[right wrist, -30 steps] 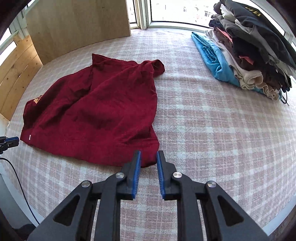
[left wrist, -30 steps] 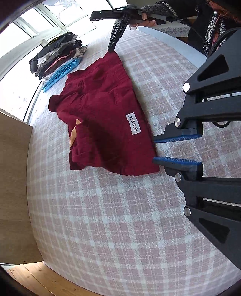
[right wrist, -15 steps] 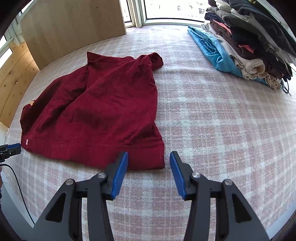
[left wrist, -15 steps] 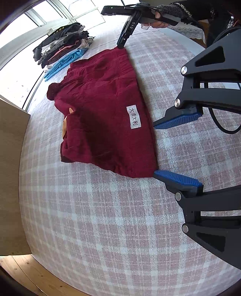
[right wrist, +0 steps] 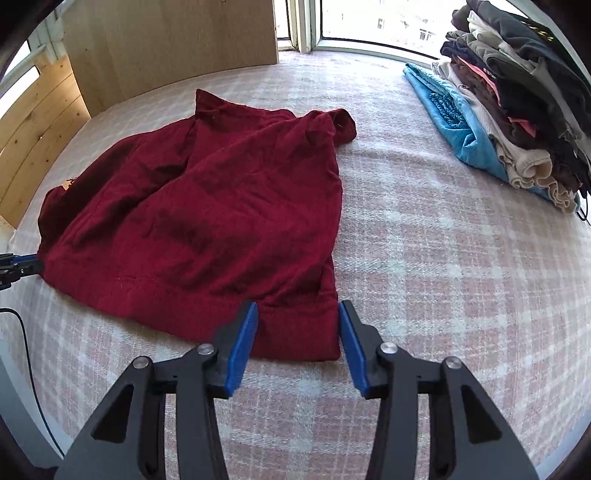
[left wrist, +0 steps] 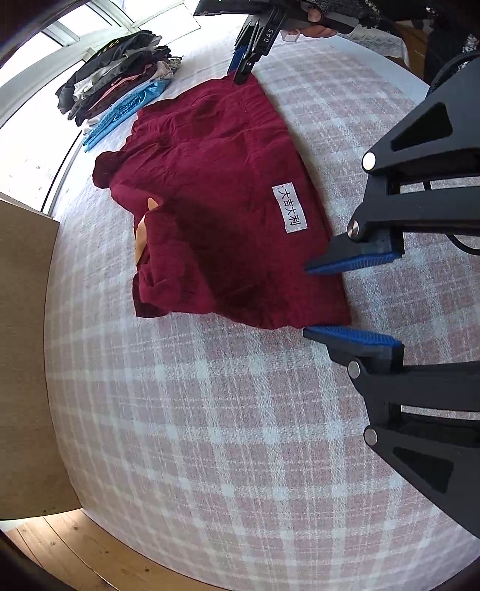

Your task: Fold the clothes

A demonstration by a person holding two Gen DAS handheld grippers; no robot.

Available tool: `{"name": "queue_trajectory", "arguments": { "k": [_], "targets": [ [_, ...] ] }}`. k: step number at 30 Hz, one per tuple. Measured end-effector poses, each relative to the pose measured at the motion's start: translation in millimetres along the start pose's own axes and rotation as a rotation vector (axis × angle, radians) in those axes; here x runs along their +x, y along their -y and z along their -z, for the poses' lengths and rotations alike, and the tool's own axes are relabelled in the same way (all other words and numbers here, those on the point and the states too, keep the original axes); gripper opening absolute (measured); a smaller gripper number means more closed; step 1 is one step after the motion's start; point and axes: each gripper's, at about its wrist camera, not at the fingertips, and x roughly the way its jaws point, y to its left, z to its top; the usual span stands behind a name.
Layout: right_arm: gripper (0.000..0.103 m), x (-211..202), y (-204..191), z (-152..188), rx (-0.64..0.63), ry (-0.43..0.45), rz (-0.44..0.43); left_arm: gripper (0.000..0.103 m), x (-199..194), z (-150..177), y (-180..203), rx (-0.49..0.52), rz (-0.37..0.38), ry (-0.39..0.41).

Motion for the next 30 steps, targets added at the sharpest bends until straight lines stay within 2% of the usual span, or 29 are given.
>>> {"name": "queue_trajectory", "arguments": {
  "k": [1,3,5,10,14,18,19,20,23,26,29,30],
  "targets": [
    [0.007,-4,5,-1,0.015,0.004,-0.012,0.006,-1,0,-2,-0.004,-0.001,0.0],
    [0.007,-16,18,-1,0.075,0.008,-0.096,0.005,-10,2,-6,-0.033,0.059,0.007],
    [0.007,-33,25,-2,0.094,0.022,-0.132,0.005,-19,3,-10,-0.062,0.122,0.015],
    [0.007,-55,24,-3,0.042,0.047,-0.093,0.005,-54,13,-10,-0.047,0.178,0.054],
    [0.006,-72,26,-16,0.072,0.07,-0.159,0.005,-76,19,0,-0.038,0.204,0.078],
    [0.006,-85,29,-39,0.103,0.093,-0.232,0.005,-98,13,-1,-0.075,0.329,0.103],
    [0.006,-88,29,-45,0.111,0.099,-0.25,0.005,-99,2,-1,-0.074,0.34,0.104],
    [0.006,-91,30,-51,0.119,0.105,-0.268,0.005,-101,-12,-1,-0.058,0.316,0.114],
    [0.006,-115,24,-117,0.085,0.204,-0.261,0.005,-143,-61,3,-0.007,0.268,0.21],
    [0.006,-168,13,-175,0.03,0.329,-0.239,0.005,-185,-110,8,0.045,0.22,0.308],
    [0.006,-217,11,-194,-0.004,0.413,-0.237,0.005,-228,-159,13,0.096,0.171,0.405],
    [0.006,-225,12,-193,-0.006,0.422,-0.23,0.005,-217,-149,12,0.09,0.172,0.375]
  ]
}}
